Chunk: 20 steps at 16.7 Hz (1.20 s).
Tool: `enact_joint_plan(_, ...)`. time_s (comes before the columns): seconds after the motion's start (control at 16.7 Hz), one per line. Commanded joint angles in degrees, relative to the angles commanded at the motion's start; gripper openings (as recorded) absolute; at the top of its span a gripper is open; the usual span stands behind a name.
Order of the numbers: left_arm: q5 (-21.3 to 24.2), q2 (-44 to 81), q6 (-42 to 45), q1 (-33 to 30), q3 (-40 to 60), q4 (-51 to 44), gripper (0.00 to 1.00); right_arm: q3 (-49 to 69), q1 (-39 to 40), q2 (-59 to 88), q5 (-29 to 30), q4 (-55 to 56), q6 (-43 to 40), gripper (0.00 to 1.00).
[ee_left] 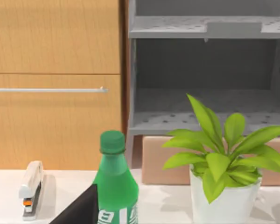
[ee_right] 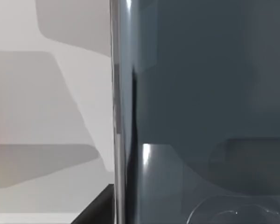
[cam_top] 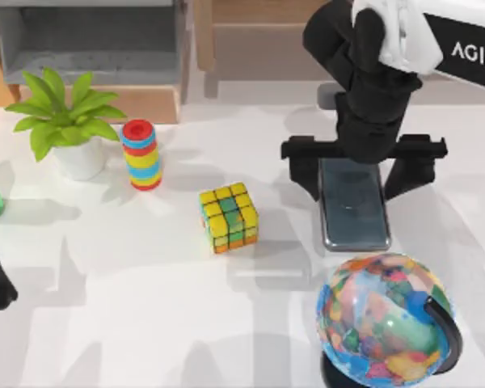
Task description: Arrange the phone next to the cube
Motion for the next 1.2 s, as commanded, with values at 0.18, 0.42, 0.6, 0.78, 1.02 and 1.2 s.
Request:
enact_joint_plan(0.18,0.0,0.0,0.0,0.0,0.0,0.0,1.0,-0.11,-0.28,-0.23,-0.05,0.08,0.03,0.0)
enact_joint_plan(0.42,0.0,0.0,0.0,0.0,0.0,0.0,1.0,-0.19,-0.4,-0.47,-0.25,0.18,0.07,0.0)
enact_joint_plan(0.6,0.0,0.0,0.0,0.0,0.0,0.0,1.0,-0.3,-0.59,-1.1,-0.73,0.51,0.12,0.0)
enact_joint_plan(0.78,0.0,0.0,0.0,0.0,0.0,0.0,1.0,-0.21,-0.64,-1.95,-1.37,1.07,0.09,0.0)
enact_joint_plan(1.02,0.0,0.0,0.0,0.0,0.0,0.0,1.0,0.27,-0.48,-3.13,-2.34,2.02,-0.05,0.0)
enact_joint_plan(1.2,0.0,0.0,0.0,0.0,0.0,0.0,1.0,0.8,-0.28,-3.94,-3.1,2.77,-0.14,0.0)
